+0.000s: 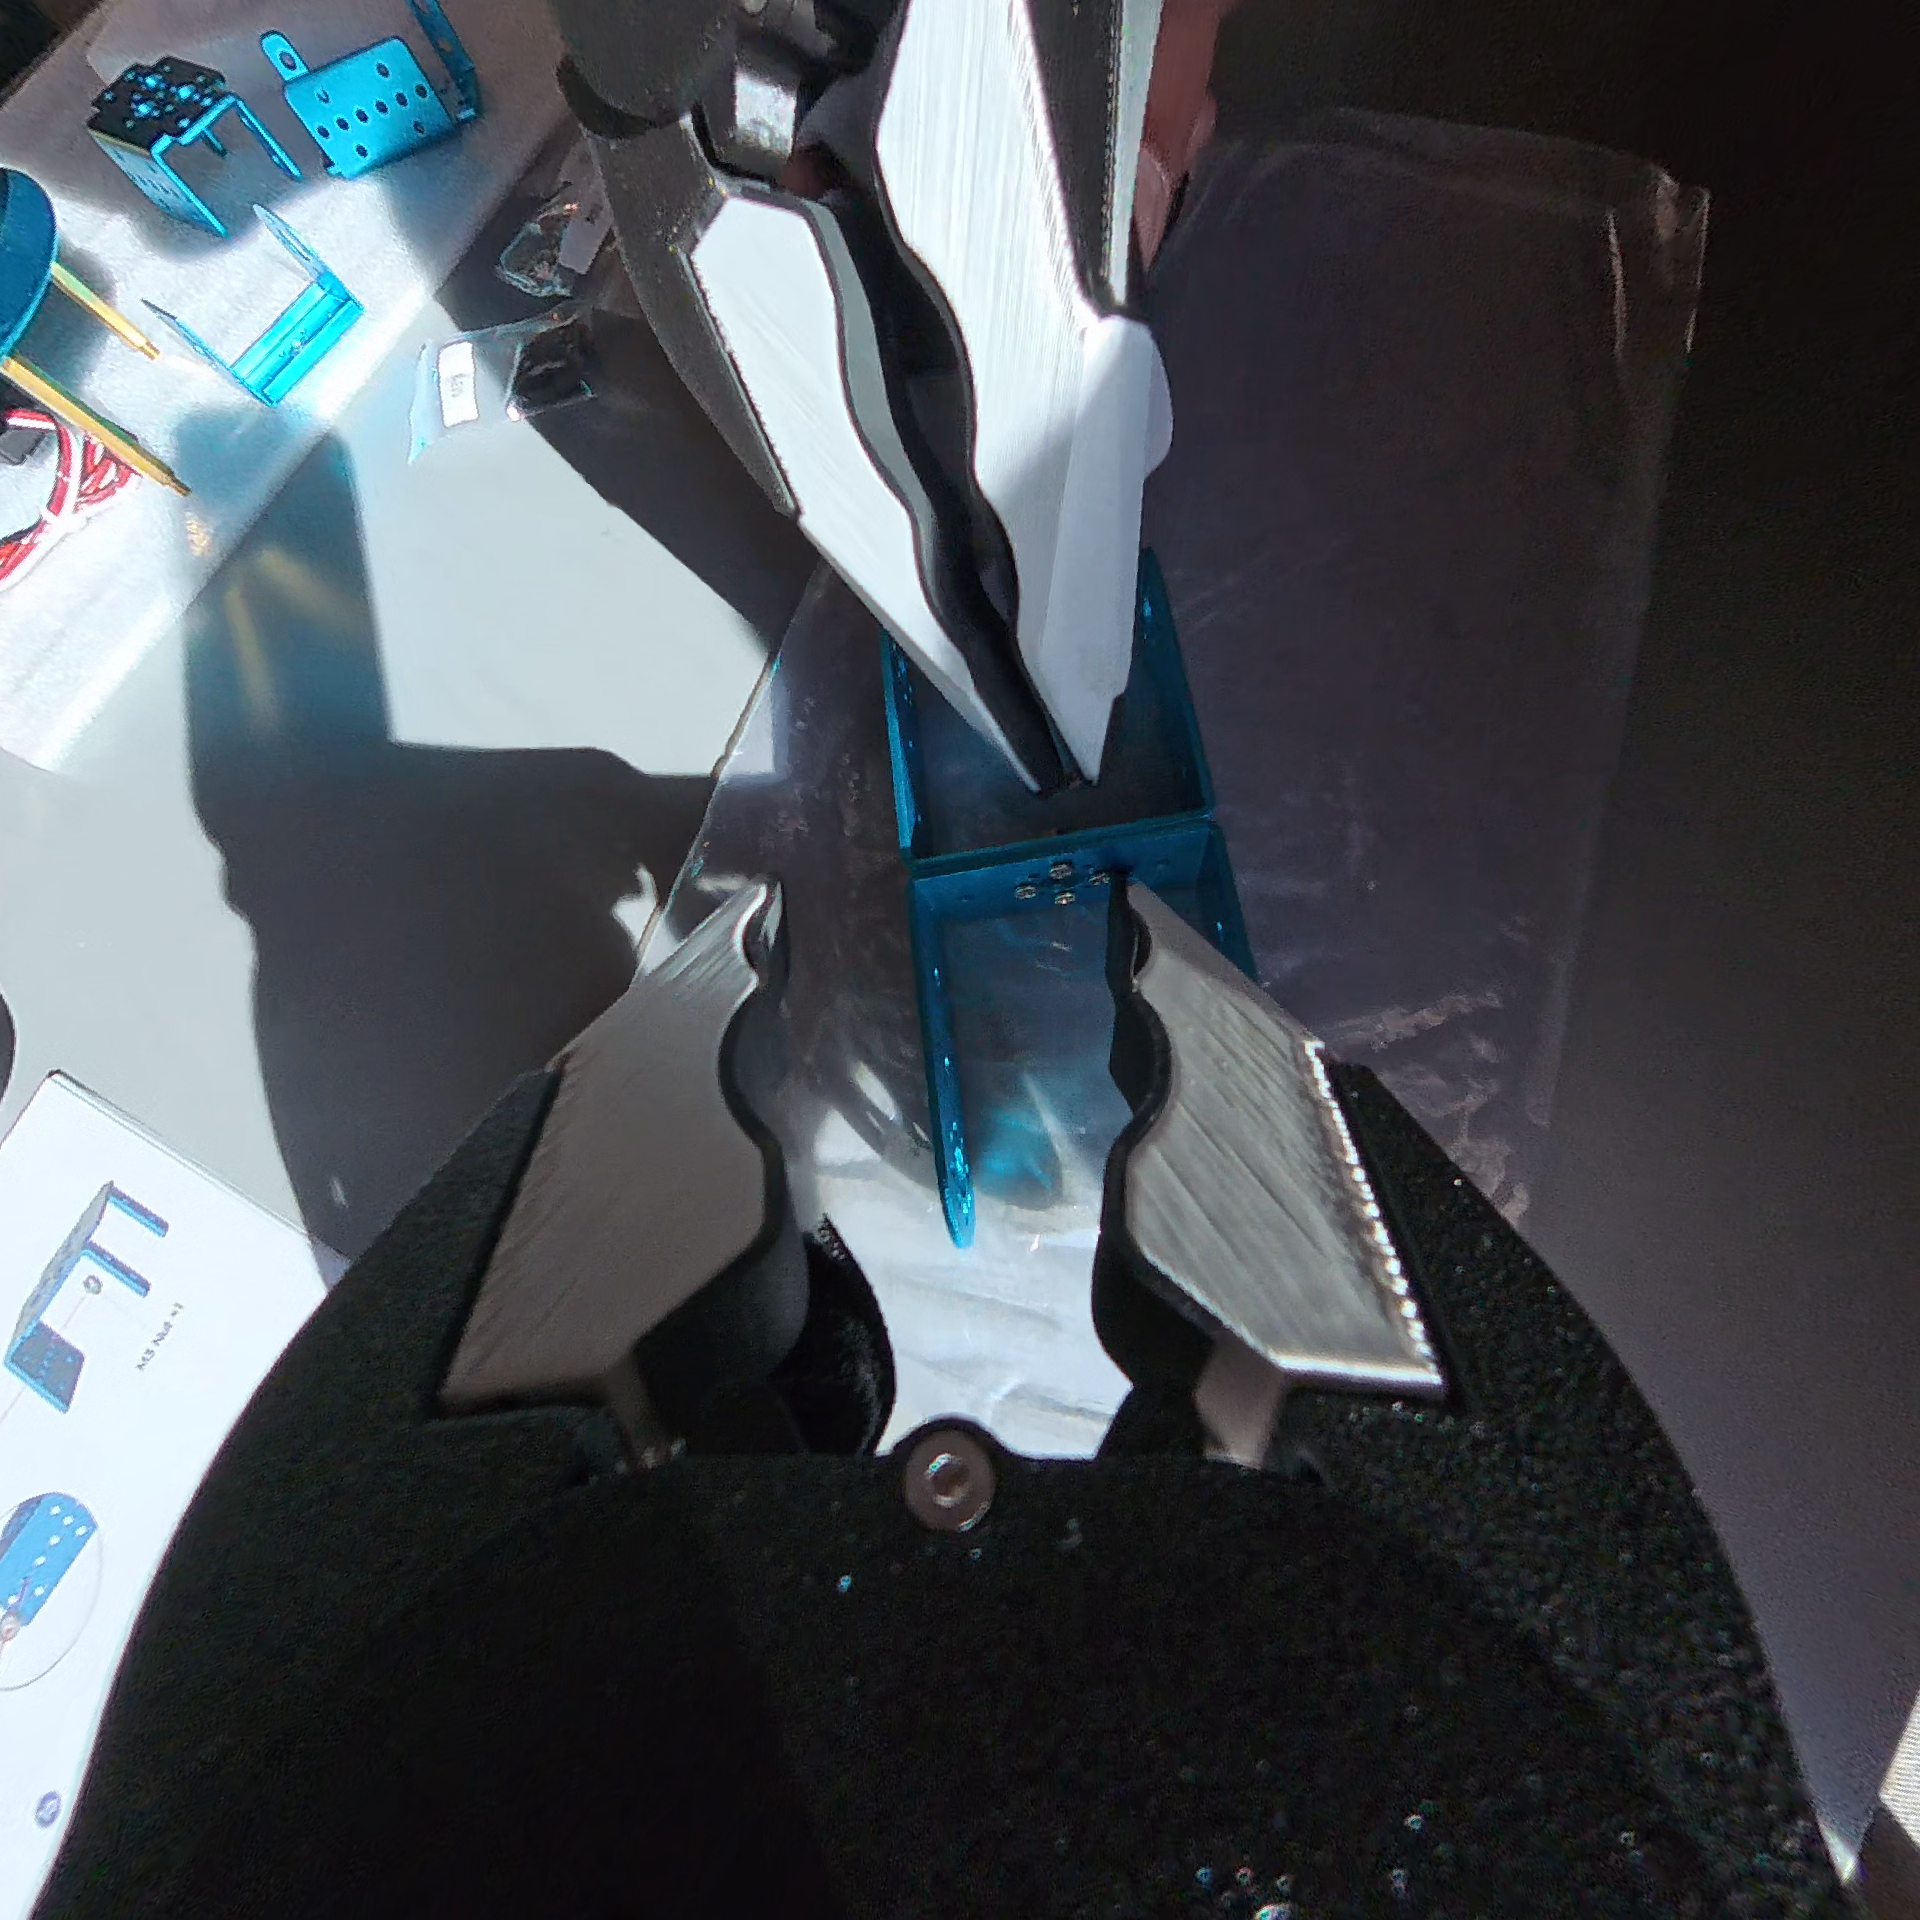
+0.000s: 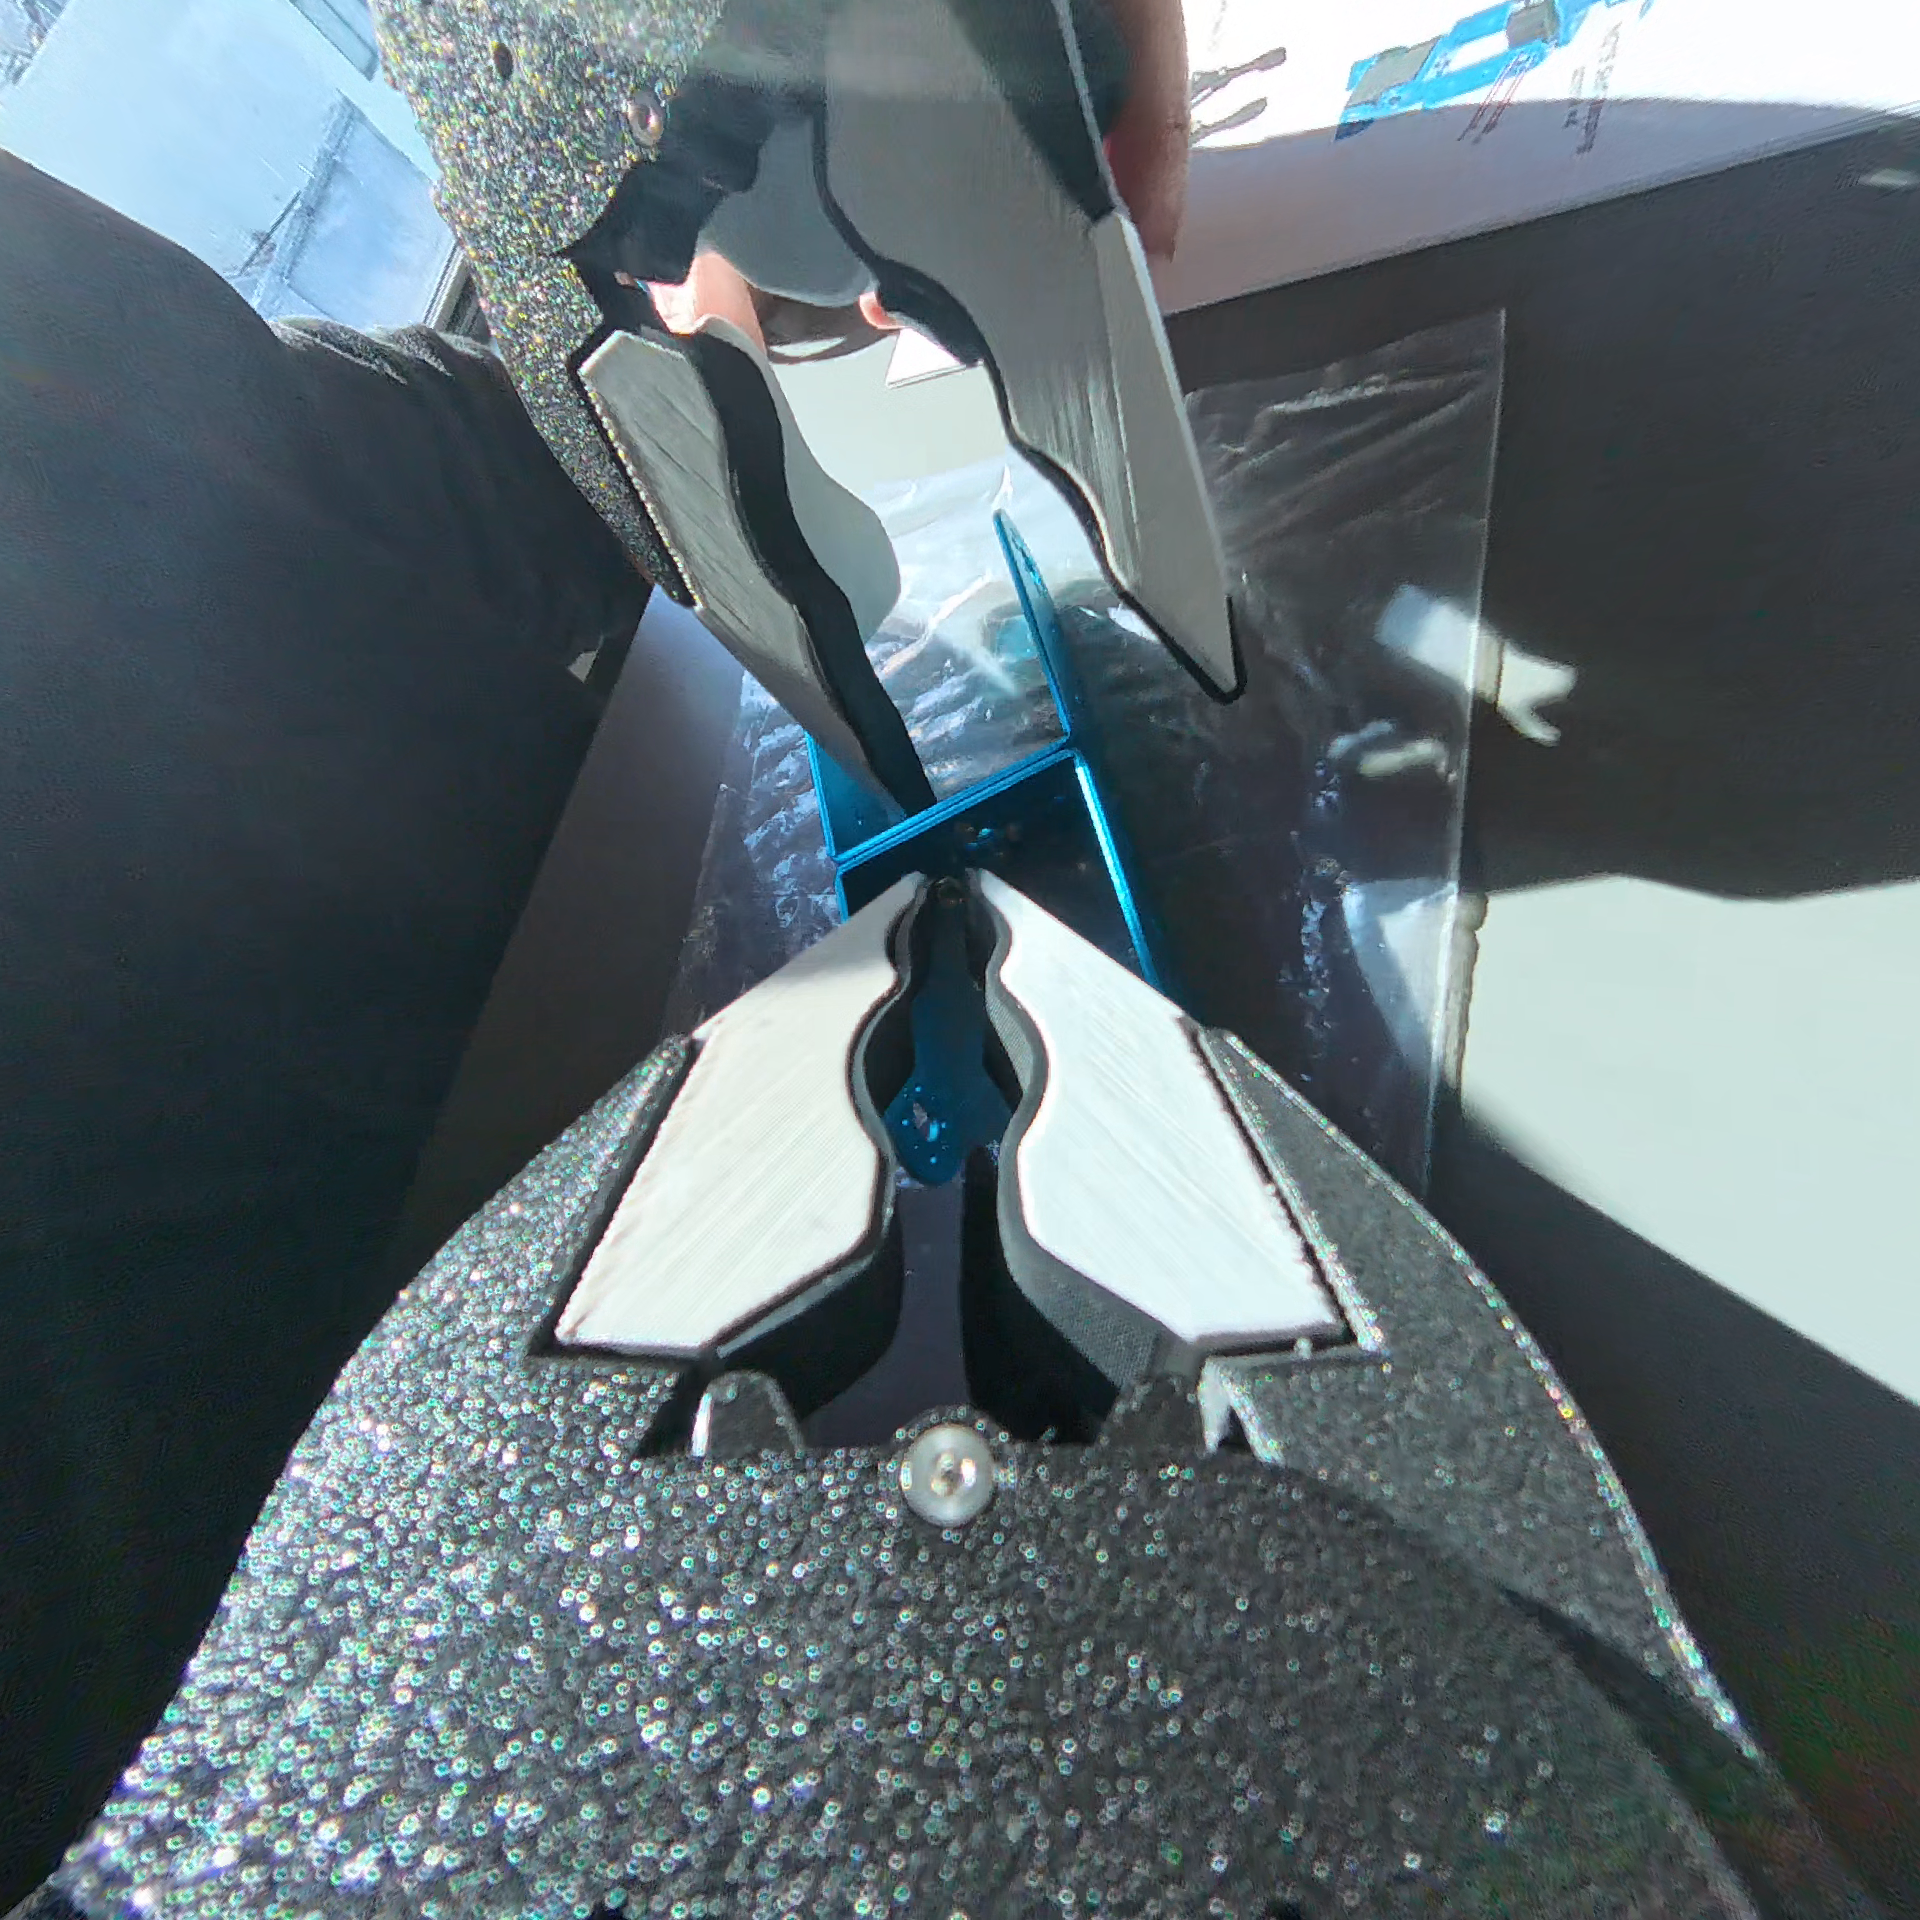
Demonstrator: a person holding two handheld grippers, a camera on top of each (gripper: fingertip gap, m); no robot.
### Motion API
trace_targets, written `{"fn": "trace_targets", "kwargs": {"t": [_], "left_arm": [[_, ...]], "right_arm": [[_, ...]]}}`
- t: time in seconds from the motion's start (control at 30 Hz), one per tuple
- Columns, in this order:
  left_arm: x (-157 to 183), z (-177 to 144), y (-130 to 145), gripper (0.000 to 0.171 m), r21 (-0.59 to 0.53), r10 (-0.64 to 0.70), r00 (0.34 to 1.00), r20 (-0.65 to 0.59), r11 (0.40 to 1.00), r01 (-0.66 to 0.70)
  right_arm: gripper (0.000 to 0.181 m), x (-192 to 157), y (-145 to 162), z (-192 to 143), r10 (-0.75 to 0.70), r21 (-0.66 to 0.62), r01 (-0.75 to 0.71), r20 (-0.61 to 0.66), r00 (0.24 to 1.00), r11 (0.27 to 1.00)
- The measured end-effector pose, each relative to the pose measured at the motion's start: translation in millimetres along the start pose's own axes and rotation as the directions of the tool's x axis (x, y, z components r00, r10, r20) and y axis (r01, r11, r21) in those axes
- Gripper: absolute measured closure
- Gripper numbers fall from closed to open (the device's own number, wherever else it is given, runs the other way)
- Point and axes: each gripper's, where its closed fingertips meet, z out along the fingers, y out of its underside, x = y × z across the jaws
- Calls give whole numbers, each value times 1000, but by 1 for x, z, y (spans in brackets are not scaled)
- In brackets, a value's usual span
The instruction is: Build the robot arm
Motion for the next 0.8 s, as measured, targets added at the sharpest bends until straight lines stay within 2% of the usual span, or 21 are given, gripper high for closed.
{"fn": "trace_targets", "kwargs": {"t": [0.07, 0.13, 0.3, 0.47, 0.8], "left_arm": [[0, 2, 2, 110, -15, 3, 1000, -3, 1000, -4], [1, 3, 5, 116, -29, 9, 1000, -7, 1000, -9], [4, 2, 1, 122, -2, -10, 999, -32, 1000, 9], [4, 3, 2, 123, -10, -19, 999, -27, 1000, 18], [9, 7, 2, 125, -27, -21, 999, -47, 999, 20]], "right_arm": [[176, 3, 2, 2, 38, -2, -38, -2, 999, 999], [176, -1, 1, 2, 89, 8, -89, 52, 995, 996], [177, 1, -4, -1, 177, 55, -184, 105, 979, 981], [177, 0, 3, 6, 200, 17, -203, 116, 973, 979], [177, 1, 4, 9, 189, 36, -193, 89, 978, 981]]}}
